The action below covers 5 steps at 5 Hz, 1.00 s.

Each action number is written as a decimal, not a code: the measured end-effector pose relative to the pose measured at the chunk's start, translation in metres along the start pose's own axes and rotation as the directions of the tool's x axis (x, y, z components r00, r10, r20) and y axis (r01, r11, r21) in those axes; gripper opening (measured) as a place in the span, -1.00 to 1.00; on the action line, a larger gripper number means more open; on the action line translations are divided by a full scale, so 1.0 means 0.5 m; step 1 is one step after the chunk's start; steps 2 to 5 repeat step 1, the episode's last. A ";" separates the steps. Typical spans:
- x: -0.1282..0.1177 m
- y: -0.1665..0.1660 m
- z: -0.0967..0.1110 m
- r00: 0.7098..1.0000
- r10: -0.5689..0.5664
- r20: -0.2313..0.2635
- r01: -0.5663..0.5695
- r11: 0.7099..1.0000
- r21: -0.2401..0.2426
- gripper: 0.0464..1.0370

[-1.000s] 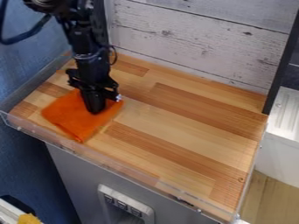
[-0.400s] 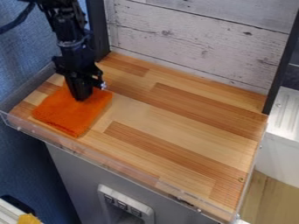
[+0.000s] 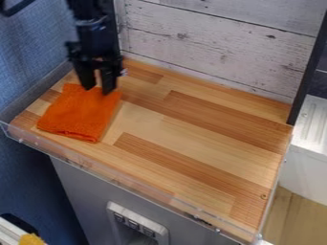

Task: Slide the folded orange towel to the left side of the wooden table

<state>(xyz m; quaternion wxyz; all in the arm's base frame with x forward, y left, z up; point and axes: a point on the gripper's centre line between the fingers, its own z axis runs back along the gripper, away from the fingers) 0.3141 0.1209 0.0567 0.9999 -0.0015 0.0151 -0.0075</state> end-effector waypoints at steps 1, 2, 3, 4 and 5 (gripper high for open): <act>0.024 -0.053 0.017 1.000 -0.004 -0.013 0.004 1.000 0.009 0.93; 0.024 -0.053 0.017 1.000 -0.004 -0.013 0.004 1.000 0.009 0.93; 0.024 -0.053 0.017 1.000 -0.004 -0.013 0.004 1.000 0.009 0.93; 0.024 -0.053 0.017 1.000 -0.004 -0.013 0.004 1.000 0.009 0.93; 0.024 -0.053 0.017 1.000 -0.004 -0.013 0.004 1.000 0.009 0.93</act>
